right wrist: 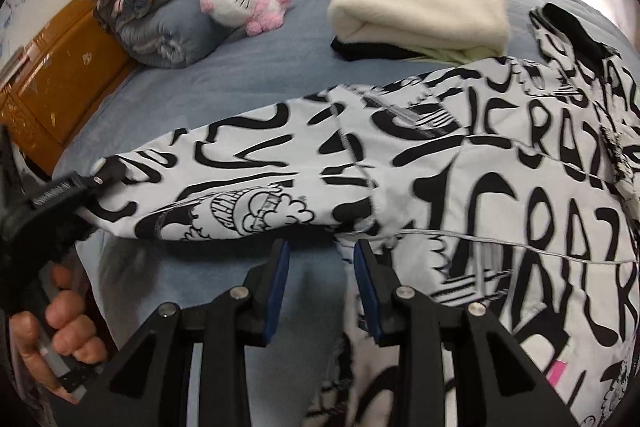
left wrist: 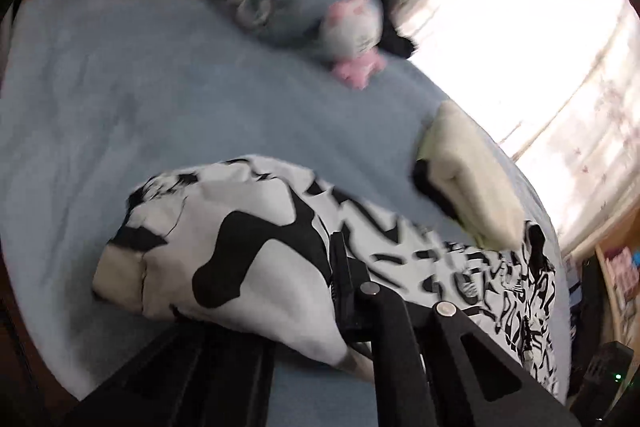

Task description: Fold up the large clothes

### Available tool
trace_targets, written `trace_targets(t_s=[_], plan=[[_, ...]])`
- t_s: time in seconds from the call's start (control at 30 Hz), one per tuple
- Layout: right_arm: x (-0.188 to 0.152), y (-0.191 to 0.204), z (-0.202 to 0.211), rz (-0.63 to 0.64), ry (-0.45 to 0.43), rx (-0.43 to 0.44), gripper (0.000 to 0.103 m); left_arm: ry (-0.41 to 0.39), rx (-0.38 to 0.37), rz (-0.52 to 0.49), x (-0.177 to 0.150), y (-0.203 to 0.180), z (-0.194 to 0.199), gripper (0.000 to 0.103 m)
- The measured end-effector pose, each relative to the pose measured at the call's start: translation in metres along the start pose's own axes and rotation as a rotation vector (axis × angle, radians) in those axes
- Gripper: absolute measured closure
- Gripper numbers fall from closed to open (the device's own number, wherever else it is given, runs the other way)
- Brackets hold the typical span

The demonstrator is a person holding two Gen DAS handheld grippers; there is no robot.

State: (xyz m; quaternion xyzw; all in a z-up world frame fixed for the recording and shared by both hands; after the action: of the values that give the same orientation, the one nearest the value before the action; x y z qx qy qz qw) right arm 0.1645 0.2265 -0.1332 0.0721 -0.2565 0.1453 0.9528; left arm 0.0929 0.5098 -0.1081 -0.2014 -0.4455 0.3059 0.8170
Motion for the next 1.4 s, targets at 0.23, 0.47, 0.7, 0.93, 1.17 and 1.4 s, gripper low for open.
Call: trace_targets(t_s=[0.23, 0.47, 0.7, 0.93, 1.17, 1.4], plan=[[0.002, -0.067, 0.027, -0.119, -0.049, 0.001, 0.07, -0.047, -0.101, -0.231, 0.007, -0.134, 0.015, 0.1], [-0.015, -0.169, 0.045, -0.278, -0.077, -0.063, 0.07, 0.06, -0.233, -0.407, -0.041, -0.27, -0.023, 0.099], [-0.044, -0.267, 0.046, -0.432, -0.057, -0.128, 0.07, 0.293, -0.276, -0.518, -0.149, -0.35, -0.101, 0.098], [-0.068, -0.321, 0.045, -0.499, -0.038, -0.145, 0.069, 0.525, -0.252, -0.652, -0.263, -0.369, -0.156, 0.078], [-0.075, -0.33, 0.047, -0.493, -0.041, -0.116, 0.069, 0.591, -0.334, -0.583, -0.27, -0.369, -0.144, 0.033], [-0.056, -0.316, 0.06, -0.429, -0.097, -0.087, 0.056, 0.518, -0.396, -0.547, -0.22, -0.358, -0.094, 0.028]])
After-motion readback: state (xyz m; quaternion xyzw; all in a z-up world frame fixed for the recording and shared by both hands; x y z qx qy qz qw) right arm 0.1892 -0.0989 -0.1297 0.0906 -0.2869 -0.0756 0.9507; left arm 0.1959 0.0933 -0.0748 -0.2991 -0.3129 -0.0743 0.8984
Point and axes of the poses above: each gripper's, at about its wrist camera, not at the fingertips, and z roughly against the way its jaws point, y to its left, x to its top, the point moved 6 cm from there along -z, roughly the way its jaws point, and after that the axes turned 13 degrees about -x, right-handed, at the moved point
